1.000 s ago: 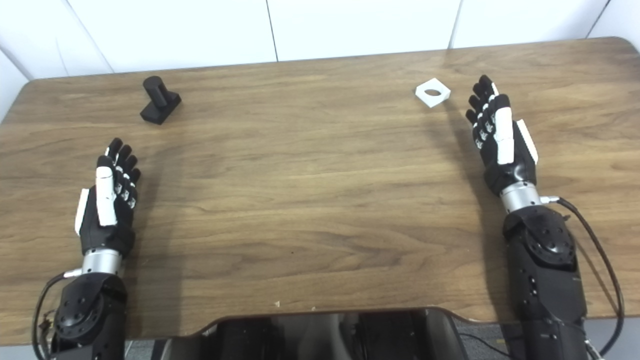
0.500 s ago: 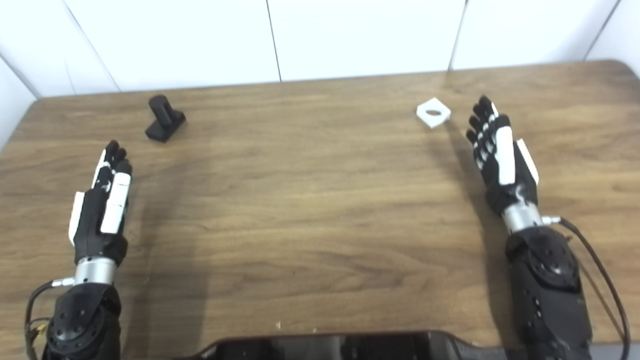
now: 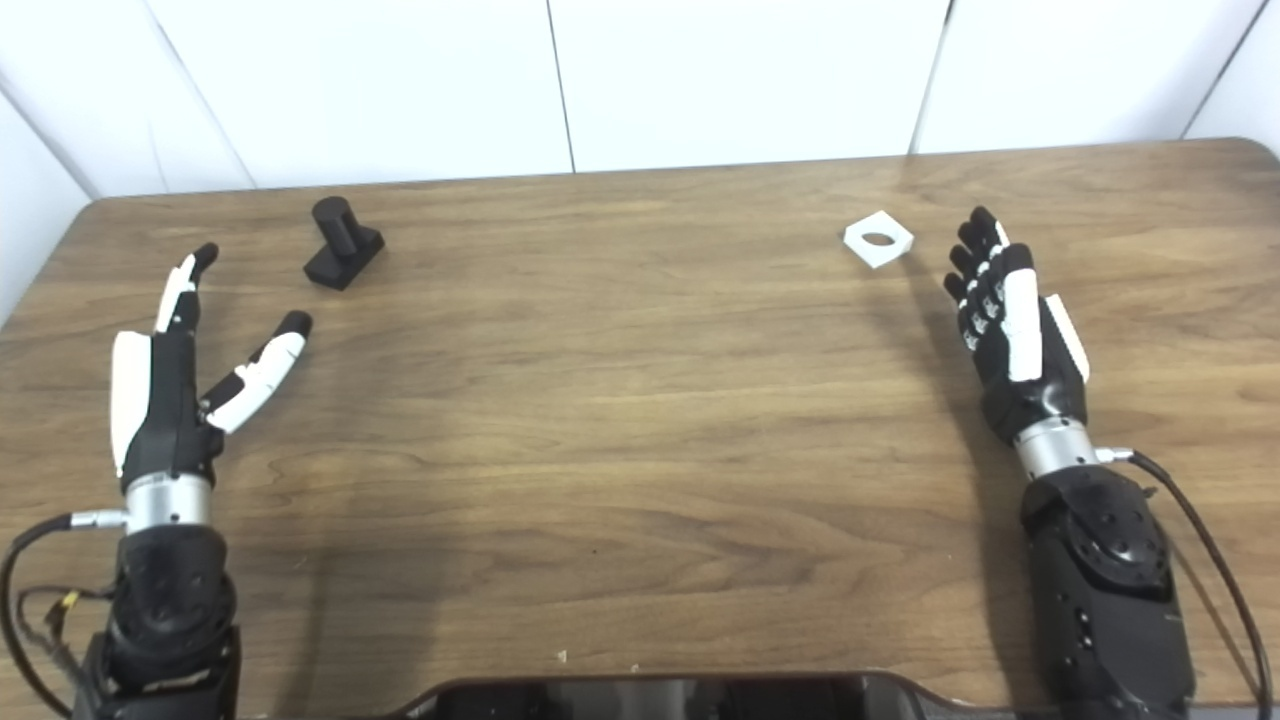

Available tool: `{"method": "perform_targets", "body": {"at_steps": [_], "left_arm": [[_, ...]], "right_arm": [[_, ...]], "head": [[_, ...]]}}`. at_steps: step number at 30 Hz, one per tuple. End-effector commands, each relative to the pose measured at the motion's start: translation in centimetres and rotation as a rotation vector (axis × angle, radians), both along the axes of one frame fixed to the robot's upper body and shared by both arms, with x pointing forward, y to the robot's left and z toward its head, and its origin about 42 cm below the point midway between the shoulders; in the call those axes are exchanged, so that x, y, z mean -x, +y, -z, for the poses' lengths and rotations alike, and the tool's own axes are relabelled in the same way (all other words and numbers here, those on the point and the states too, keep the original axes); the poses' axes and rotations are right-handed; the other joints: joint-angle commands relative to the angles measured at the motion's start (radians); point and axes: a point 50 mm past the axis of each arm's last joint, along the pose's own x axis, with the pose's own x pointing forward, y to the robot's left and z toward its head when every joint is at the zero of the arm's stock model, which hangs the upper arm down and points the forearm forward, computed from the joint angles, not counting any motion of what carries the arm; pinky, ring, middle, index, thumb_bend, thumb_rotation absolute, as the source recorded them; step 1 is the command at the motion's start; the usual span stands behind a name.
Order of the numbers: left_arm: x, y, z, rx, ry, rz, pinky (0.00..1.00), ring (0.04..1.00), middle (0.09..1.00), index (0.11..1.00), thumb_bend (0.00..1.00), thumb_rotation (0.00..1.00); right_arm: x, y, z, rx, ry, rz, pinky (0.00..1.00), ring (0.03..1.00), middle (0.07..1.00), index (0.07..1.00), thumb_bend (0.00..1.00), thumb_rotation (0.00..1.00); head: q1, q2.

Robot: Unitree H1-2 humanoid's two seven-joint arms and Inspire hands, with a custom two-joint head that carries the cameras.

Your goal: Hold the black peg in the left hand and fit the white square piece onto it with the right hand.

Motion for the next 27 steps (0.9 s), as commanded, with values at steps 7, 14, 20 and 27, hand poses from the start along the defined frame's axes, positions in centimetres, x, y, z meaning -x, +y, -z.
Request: {"method": "perform_targets", "body": {"at_steps": [7,14,20,27], "left_arm": [[-3.6,1.1,-1.8,-0.255,0.021,-0.120,1.00,1.000,1.000,0.817,0.75,0.37],[-6.3,1.7,-1.7,-0.351,0.072,-0.142,1.00,1.000,1.000,0.799,0.78,0.41],[-8.6,2.2,-1.7,-0.385,0.099,-0.141,1.00,1.000,1.000,0.797,0.79,0.43],[-10.7,2.5,-1.8,-0.404,0.129,-0.138,1.00,1.000,1.000,0.796,0.81,0.44]], "right_arm": [[0.8,0.5,1.8,-0.014,0.030,-0.003,1.00,1.000,1.000,1.000,0.59,1.00],[1.0,0.5,2.0,-0.009,0.033,0.001,1.00,1.000,1.000,1.000,0.59,1.00],[1.1,0.7,2.3,-0.025,0.037,0.000,1.00,1.000,1.000,1.000,0.60,1.00],[1.5,0.9,2.7,-0.033,0.043,0.006,1.00,1.000,1.000,1.000,0.59,1.00]], "head": [[0.001,-0.007],[0.002,-0.013],[0.003,-0.022],[0.005,-0.037]]}}
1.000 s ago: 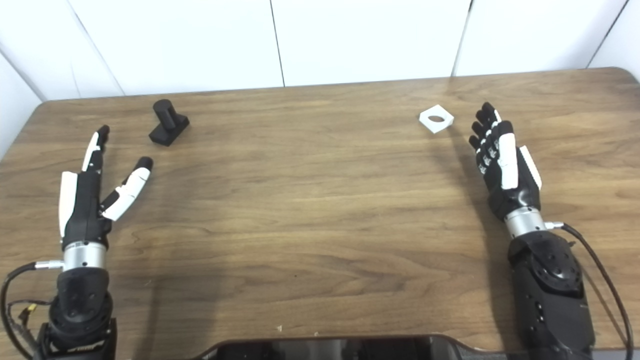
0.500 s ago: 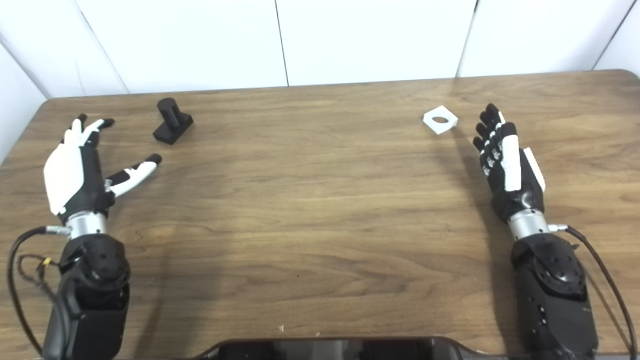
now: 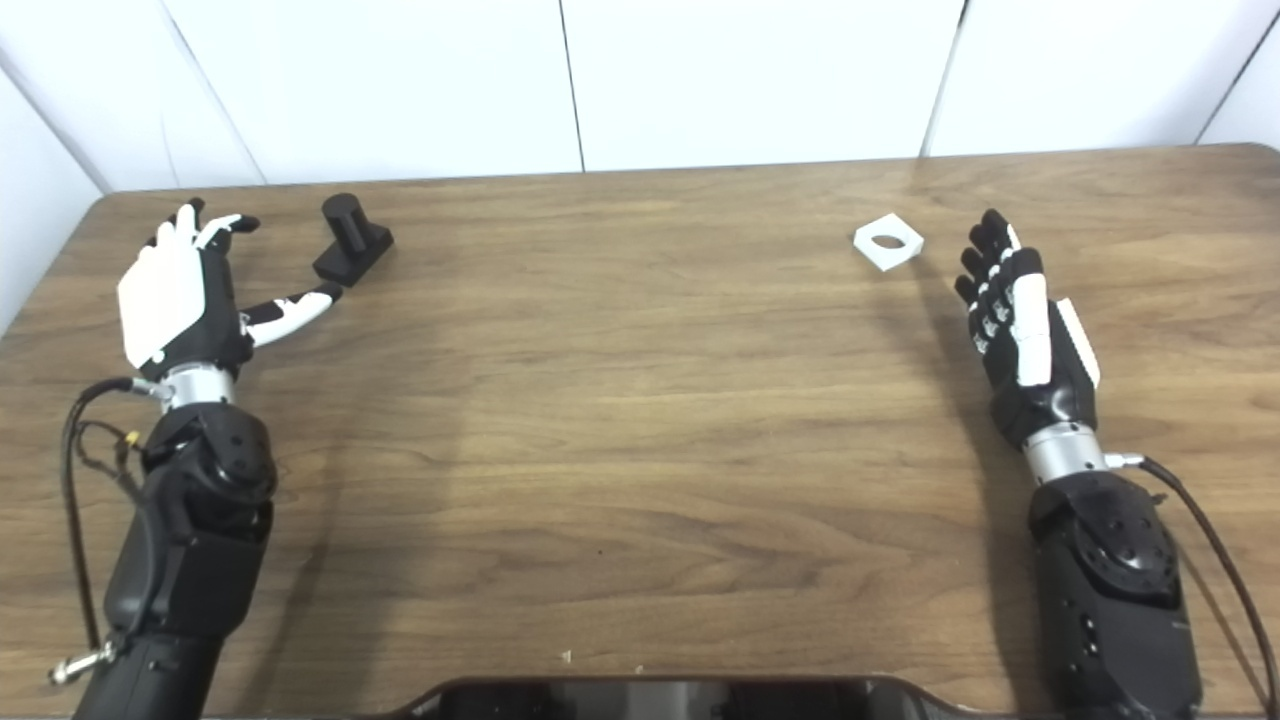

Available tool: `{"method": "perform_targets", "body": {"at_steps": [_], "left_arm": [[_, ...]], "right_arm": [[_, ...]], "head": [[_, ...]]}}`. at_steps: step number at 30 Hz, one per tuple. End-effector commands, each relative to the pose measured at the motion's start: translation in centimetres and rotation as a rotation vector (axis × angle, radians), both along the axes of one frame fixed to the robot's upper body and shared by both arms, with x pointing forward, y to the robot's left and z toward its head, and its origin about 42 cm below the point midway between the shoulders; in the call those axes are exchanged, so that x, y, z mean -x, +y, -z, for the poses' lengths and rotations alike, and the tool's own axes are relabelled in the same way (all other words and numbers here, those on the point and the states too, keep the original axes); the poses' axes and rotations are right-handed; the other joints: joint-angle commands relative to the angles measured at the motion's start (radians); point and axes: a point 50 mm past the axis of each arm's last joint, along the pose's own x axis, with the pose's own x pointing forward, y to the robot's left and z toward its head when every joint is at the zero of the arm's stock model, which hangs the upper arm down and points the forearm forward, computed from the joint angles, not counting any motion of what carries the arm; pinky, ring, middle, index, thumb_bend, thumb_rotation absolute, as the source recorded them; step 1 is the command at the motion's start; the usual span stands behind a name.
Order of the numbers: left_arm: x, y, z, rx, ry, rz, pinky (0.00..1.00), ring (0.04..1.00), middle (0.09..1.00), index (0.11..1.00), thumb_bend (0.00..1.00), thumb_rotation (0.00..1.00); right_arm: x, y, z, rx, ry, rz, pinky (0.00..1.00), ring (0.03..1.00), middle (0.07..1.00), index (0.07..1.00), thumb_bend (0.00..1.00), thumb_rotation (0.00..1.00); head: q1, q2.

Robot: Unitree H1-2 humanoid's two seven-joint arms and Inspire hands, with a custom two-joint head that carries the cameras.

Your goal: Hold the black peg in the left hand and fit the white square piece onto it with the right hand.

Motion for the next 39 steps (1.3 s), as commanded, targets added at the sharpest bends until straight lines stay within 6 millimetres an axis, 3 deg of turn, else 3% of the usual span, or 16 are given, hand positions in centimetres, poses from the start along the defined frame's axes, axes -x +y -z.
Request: {"method": "perform_targets", "body": {"at_steps": [1,24,39], "left_arm": [[-1.8,0.6,-2.8,-0.052,-0.071,-0.010,1.00,1.000,1.000,0.798,0.81,0.45],[-7.1,-0.4,-2.8,-0.066,0.062,-0.008,1.00,1.000,1.000,0.790,0.81,0.50],[-9.1,-0.3,-1.8,-0.104,0.147,-0.025,1.00,1.000,1.000,0.766,0.81,0.48]], "right_arm": [[1.5,0.7,2.6,-0.039,0.047,0.004,1.00,1.000,1.000,1.000,0.58,1.00],[2.0,0.4,3.2,-0.035,0.067,0.018,1.00,1.000,1.000,1.000,0.59,1.00],[2.3,0.0,3.4,-0.044,0.071,0.022,1.00,1.000,1.000,1.000,0.58,1.00]], "head": [[0.000,-0.001],[-0.012,-0.017],[-0.020,-0.020]]}}
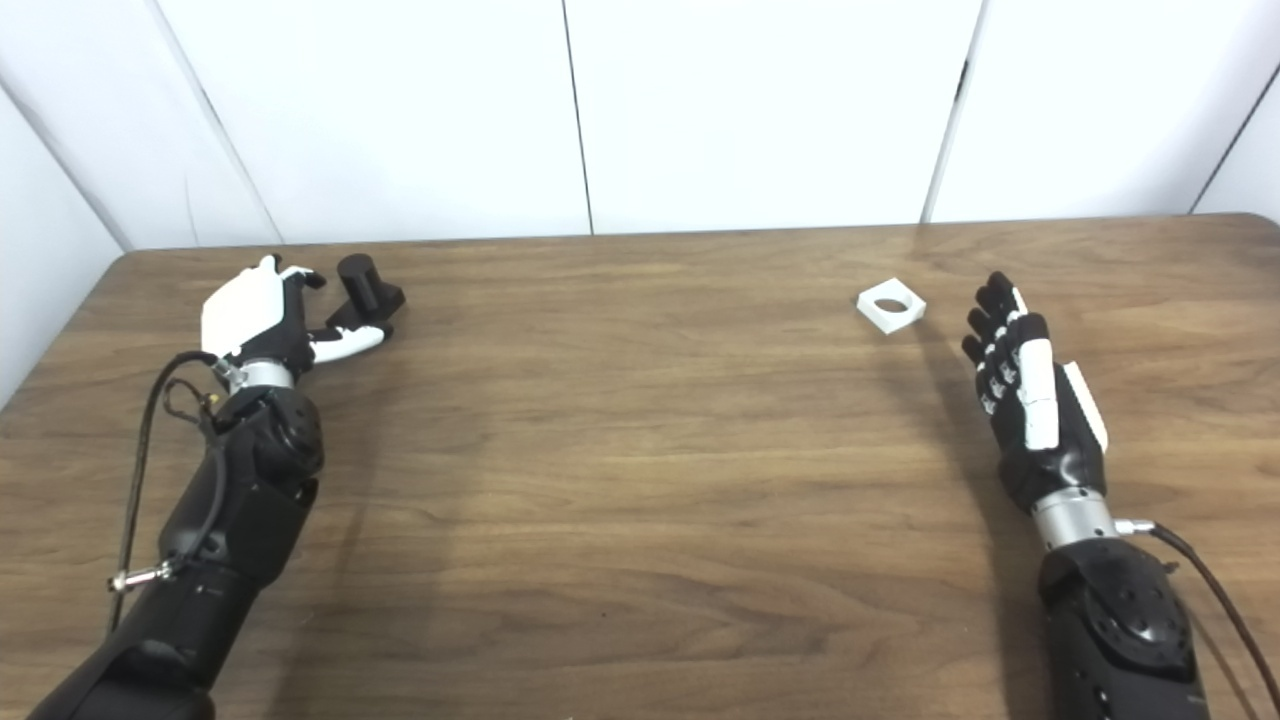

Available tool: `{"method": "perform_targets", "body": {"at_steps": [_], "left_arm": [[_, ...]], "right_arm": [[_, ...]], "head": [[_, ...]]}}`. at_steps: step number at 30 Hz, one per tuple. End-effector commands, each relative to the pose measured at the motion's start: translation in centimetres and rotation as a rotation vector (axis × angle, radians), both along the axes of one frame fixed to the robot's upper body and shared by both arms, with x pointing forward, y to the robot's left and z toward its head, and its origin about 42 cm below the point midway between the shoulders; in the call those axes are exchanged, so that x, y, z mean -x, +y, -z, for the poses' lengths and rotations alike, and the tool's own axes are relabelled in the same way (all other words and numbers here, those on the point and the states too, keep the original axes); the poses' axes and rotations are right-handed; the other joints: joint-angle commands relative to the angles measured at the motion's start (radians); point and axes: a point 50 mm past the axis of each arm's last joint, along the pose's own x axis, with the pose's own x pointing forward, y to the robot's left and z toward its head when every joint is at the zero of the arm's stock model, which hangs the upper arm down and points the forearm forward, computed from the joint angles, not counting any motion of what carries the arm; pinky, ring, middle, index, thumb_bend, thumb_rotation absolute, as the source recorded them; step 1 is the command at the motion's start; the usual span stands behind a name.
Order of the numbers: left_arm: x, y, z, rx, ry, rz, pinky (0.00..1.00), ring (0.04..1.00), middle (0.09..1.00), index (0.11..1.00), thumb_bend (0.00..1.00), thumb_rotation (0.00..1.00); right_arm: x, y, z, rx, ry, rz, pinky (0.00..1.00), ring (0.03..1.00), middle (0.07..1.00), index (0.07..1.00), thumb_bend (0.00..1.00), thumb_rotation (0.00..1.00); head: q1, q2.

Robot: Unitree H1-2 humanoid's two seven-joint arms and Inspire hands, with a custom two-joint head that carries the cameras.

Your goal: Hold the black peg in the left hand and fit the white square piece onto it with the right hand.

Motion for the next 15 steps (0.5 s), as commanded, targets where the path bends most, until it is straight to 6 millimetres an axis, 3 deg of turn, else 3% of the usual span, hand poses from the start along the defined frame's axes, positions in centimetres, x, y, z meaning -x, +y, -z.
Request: {"method": "perform_targets", "body": {"at_steps": [1,15], "left_arm": [[-1.93,0.62,-3.51,-0.060,-0.081,-0.008,1.00,1.000,1.000,0.763,0.82,0.48],[-2.79,-0.19,-3.11,-0.075,-0.060,0.012,1.00,1.000,1.000,0.758,0.83,0.49]], "right_arm": [[2.02,0.22,3.27,-0.040,0.086,0.012,1.00,1.000,1.000,1.000,0.58,1.00],[2.50,-0.06,3.22,-0.016,0.090,0.024,1.00,1.000,1.000,1.000,0.56,1.00]], "head": [[0.001,0.001],[-0.014,-0.004]]}}
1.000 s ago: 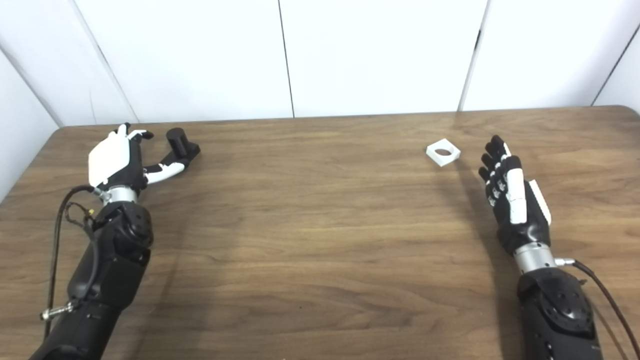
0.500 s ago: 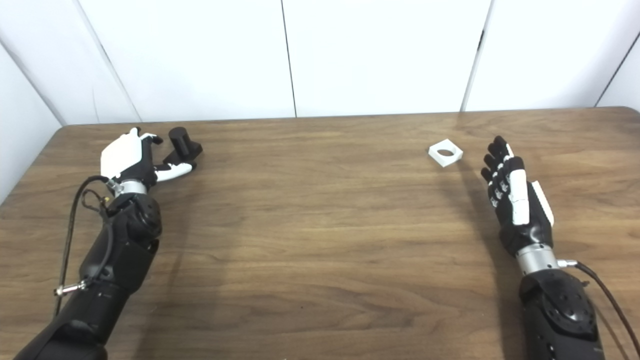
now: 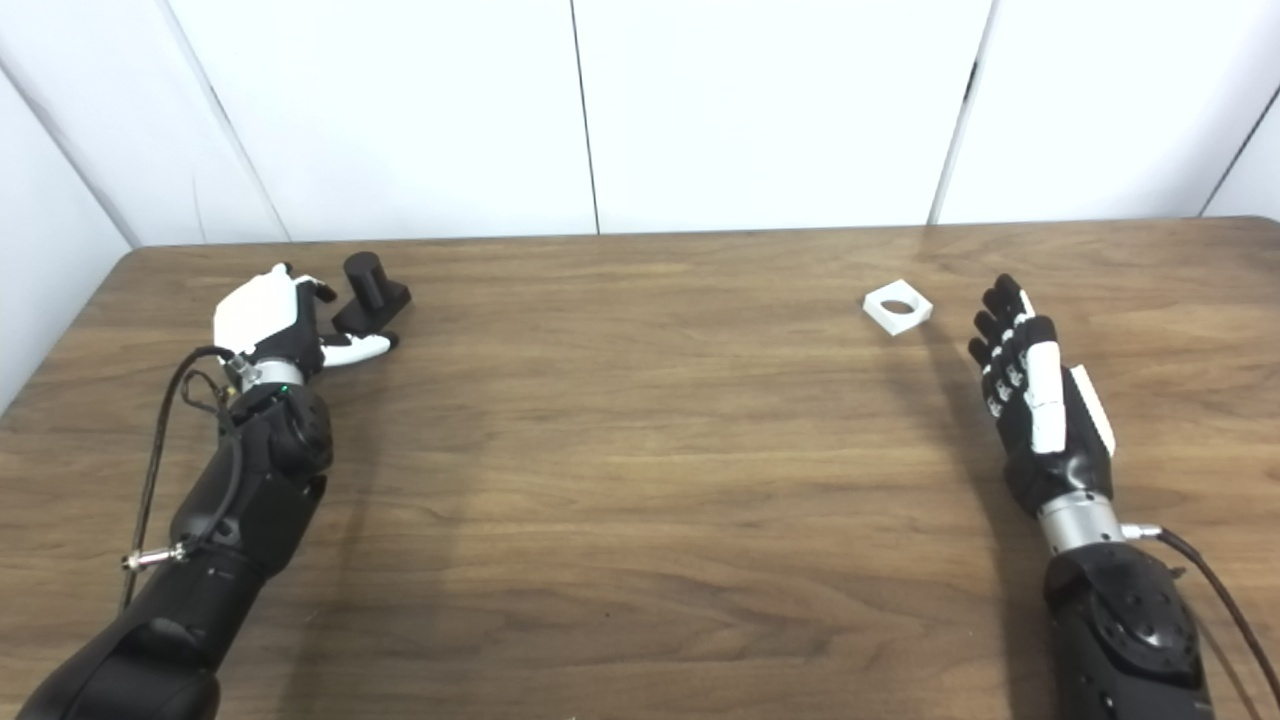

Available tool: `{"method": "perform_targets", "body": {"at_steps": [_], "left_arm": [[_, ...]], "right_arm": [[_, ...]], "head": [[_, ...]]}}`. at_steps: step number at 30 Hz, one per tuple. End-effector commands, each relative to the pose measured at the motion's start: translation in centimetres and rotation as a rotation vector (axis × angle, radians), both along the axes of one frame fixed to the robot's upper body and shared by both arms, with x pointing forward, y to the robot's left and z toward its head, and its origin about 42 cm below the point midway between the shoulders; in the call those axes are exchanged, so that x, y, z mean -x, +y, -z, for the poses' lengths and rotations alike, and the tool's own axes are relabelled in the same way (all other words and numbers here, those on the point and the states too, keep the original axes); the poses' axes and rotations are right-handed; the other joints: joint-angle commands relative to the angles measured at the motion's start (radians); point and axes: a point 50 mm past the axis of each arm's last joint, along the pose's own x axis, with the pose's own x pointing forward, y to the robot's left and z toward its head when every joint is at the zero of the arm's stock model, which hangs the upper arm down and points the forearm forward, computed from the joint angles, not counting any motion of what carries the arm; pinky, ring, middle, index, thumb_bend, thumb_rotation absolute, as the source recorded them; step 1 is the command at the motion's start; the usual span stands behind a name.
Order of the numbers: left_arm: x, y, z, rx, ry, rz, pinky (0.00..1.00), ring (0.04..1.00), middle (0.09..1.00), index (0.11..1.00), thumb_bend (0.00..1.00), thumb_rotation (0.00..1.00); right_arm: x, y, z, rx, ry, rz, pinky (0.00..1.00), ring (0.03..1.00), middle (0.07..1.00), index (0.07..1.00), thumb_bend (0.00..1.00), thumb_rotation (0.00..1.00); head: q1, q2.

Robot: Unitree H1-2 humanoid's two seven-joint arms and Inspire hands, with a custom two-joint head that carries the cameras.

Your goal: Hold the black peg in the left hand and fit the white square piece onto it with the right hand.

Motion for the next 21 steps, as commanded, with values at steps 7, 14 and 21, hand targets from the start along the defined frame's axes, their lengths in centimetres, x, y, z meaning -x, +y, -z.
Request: {"method": "perform_targets", "body": {"at_steps": [7,14,21], "left_arm": [[-2.2,-0.1,-3.6,-0.045,-0.096,0.013,1.00,1.000,1.000,0.767,0.82,0.49],[-2.5,-0.5,-3.7,-0.040,-0.102,0.023,1.00,1.000,1.000,0.768,0.83,0.49],[-3.2,-1.1,-3.8,-0.050,-0.098,0.041,1.00,1.000,1.000,0.768,0.82,0.49]], "right_arm": [[2.4,0.1,3.4,-0.022,0.092,0.023,1.00,1.000,1.000,1.000,0.58,1.00],[2.8,0.1,3.6,-0.031,0.091,0.015,1.00,1.000,1.000,1.000,0.57,1.00],[3.1,0.2,3.9,-0.039,0.096,0.009,1.00,1.000,1.000,1.000,0.57,1.00]], "head": [[-0.004,0.000],[-0.011,-0.003],[-0.018,-0.005]]}}
